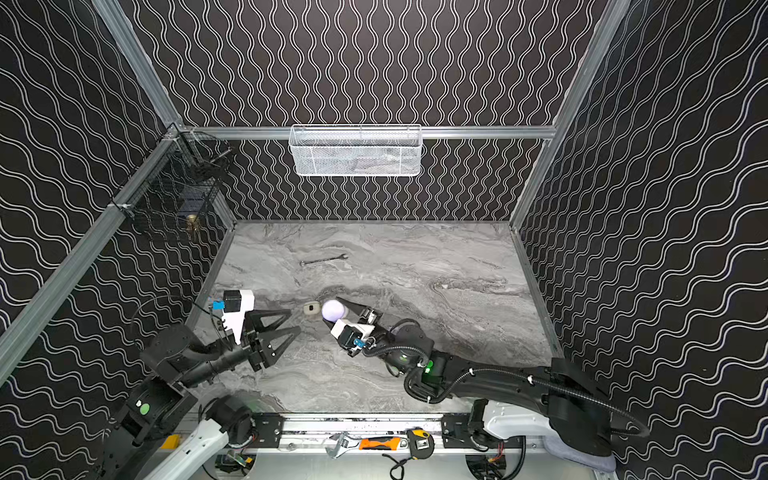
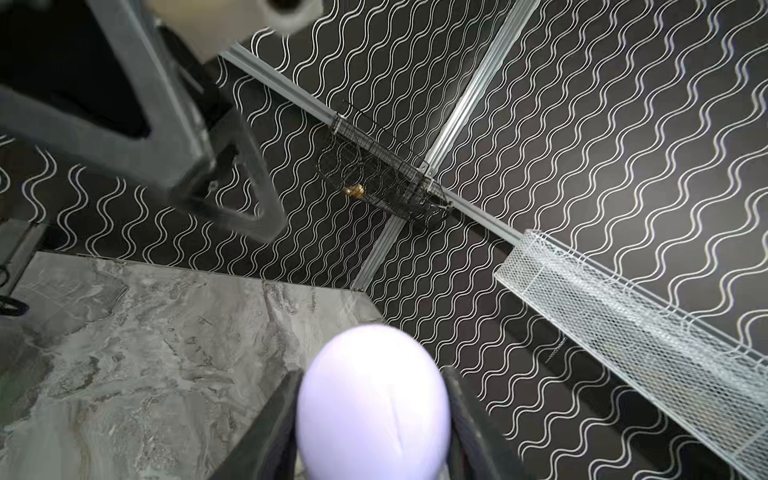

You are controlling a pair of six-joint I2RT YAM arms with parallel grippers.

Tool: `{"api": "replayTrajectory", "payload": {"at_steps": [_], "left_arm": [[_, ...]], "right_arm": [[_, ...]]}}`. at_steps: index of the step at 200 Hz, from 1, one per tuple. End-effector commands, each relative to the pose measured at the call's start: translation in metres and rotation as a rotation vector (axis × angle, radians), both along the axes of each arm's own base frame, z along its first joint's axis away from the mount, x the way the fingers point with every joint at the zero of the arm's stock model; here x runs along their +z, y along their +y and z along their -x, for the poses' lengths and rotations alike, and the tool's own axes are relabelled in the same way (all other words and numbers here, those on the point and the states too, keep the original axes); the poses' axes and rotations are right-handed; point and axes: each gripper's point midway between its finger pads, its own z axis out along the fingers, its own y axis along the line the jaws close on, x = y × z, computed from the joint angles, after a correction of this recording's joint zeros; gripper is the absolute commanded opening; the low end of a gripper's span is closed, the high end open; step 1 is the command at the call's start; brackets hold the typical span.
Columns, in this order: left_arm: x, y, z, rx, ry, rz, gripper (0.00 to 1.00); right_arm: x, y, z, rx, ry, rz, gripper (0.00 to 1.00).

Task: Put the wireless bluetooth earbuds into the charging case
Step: 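Lift the purple case with the right gripper toward the left gripper, then close the left gripper on the purple case held by the right gripper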

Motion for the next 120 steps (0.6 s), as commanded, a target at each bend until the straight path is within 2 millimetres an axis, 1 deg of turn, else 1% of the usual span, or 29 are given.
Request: {"api": "replayTrajectory", "payload": {"at_steps": [1,20,33,52,84,120], "left_arm": [[0.0,-0.009,0.014,-0.096,0.02,0.048,0.66],[0.004,-0.011,0.017,-0.124,-0.002,0.072,0.66],[0.006,-0.012,0.018,-0.132,-0.004,0.074,0.65],[0.01,-0.013,0.021,-0.148,-0.009,0.088,0.65],[0.018,-0.01,0.027,-0.146,-0.026,0.1,0.63],[0.016,-0.011,0.024,-0.148,-0.014,0.099,0.6]], "right_arm": [[0.02,-0.002,0.014,0.047,-0.069,-0.001,0.31],[0.026,0.0,0.027,0.104,-0.077,0.004,0.31],[0.025,0.003,0.032,0.123,-0.075,0.018,0.31],[0.021,0.008,0.034,0.123,-0.087,0.036,0.3],[0.019,0.013,0.031,0.093,-0.107,0.052,0.29],[0.021,0.019,0.035,0.103,-0.118,0.065,0.29]]}}
